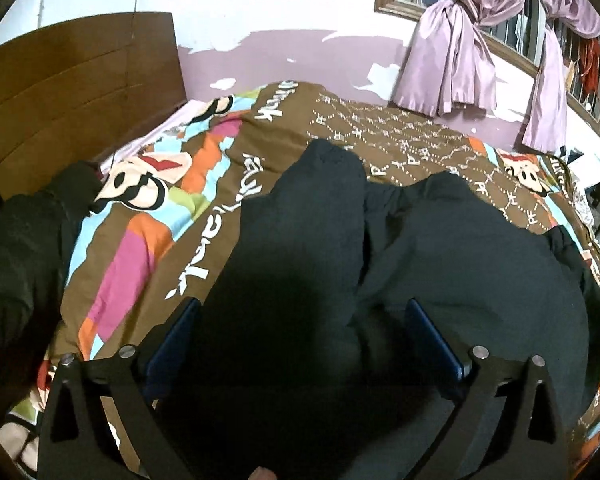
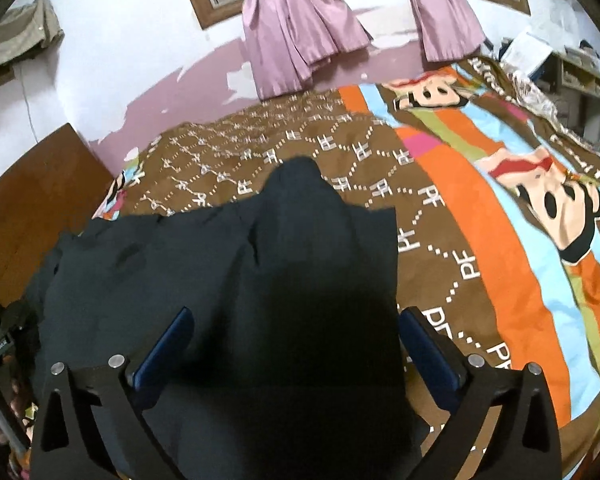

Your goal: Fold large clothes

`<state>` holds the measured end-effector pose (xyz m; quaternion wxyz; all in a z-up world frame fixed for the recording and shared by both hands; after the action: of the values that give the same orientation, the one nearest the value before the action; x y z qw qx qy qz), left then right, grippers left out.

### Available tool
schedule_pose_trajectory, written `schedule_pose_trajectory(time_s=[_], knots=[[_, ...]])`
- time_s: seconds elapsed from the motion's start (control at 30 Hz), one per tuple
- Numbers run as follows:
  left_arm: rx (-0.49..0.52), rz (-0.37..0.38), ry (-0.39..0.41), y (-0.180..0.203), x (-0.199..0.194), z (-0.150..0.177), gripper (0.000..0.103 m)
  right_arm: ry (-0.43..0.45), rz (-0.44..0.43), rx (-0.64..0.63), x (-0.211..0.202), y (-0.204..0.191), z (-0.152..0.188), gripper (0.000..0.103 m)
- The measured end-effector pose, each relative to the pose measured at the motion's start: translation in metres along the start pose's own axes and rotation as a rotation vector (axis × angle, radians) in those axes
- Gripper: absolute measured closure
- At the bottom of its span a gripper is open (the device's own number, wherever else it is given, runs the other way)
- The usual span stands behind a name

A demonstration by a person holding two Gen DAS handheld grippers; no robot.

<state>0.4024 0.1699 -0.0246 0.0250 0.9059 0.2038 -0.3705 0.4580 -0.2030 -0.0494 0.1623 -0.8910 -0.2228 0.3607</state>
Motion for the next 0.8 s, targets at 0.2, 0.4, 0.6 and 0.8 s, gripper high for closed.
schedule_pose_trajectory(time_s=[0.2,0.4,0.6,0.8], knots=[[0.029,-0.002,0.073,0.006,-0.026,-0.004,0.002,0.060,0.018,-0.062,-0.017,-0.019,-0.005,0.000],[0.094,0.012,0.204,0.020,-0.067,-0.004,0.002,0.092,0.031,-0.152,-0.034,-0.043,-0.005,0.000],[0.110,0.045,0.284,0.028,-0.103,-0.008,0.002,0.106,0.018,-0.184,-0.048,-0.067,0.001,0.000],[0.100,0.044,0.294,0.023,-0.126,-0.005,0.002,0.124,0.004,-0.219,-0.069,-0.088,0.006,0.000]])
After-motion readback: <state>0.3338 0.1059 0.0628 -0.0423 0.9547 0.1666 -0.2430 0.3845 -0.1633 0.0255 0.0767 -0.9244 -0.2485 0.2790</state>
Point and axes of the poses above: each gripper's, at about its wrist camera, not at the fingertips, and x roughly the way its jaws point, y to its right, z to its underside, the point moved 6 cm from there along x, roughly the way its jaws point, and after that the axes turned 15 degrees about -z, right-handed, at the moved point
